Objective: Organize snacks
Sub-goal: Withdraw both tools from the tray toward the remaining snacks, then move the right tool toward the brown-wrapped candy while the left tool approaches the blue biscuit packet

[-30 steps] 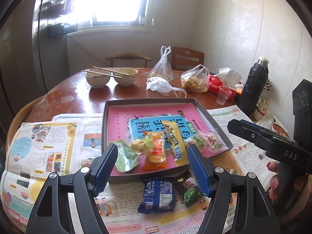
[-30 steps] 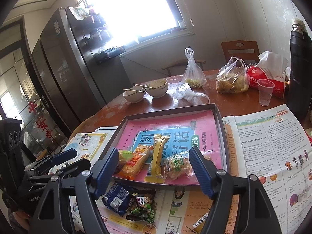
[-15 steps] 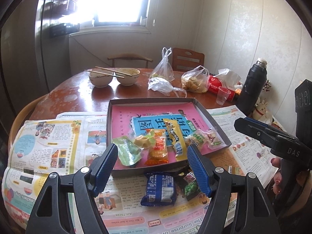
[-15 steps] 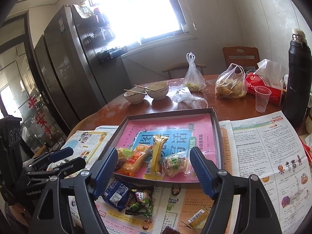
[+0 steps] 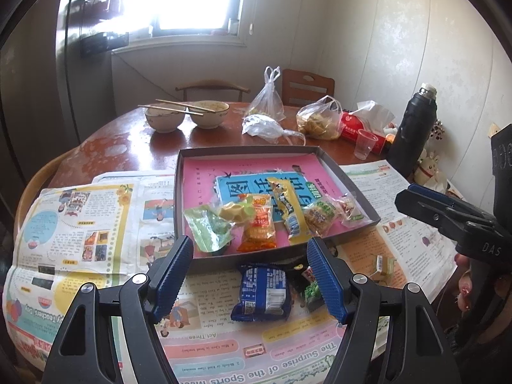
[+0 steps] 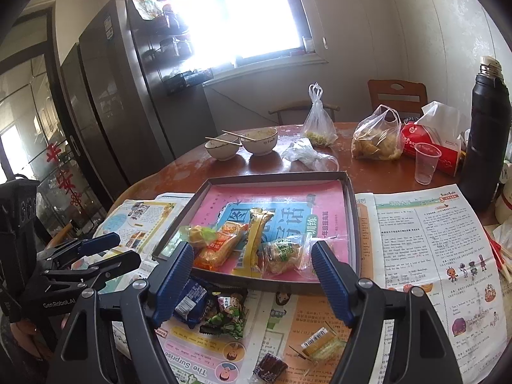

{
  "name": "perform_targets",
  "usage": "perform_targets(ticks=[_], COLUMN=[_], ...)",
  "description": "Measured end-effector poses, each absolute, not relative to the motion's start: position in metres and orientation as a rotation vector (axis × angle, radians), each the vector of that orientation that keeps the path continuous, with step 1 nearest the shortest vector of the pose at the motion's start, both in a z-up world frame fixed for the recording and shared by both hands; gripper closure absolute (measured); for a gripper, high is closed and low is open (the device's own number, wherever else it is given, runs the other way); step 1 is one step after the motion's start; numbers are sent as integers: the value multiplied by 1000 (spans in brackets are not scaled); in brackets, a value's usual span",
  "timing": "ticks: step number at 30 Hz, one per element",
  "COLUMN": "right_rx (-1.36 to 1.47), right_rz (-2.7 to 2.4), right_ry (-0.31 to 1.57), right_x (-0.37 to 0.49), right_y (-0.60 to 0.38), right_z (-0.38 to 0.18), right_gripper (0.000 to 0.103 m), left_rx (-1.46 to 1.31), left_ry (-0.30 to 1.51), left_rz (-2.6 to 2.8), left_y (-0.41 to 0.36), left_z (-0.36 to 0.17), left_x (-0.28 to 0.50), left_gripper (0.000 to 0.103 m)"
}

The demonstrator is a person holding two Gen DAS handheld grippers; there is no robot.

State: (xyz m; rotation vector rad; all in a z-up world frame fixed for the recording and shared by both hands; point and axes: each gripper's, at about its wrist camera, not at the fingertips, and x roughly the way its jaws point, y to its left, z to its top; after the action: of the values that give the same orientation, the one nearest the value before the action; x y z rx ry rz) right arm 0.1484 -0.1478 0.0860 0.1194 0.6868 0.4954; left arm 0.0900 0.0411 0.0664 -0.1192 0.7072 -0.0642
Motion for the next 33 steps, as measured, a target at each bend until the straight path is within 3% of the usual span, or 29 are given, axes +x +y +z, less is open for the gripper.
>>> perform_targets(ticks=[33], right_rx=[22], right_rz=[576], right_ry=[726], right_x=[120], right_y=[-140], right_z=[63], right_gripper=[27], left_rx=[-98], left_ry=[794], left_rz=[-46], left_y=[40], left_z=[39], left_x=[87], left_gripper=[28])
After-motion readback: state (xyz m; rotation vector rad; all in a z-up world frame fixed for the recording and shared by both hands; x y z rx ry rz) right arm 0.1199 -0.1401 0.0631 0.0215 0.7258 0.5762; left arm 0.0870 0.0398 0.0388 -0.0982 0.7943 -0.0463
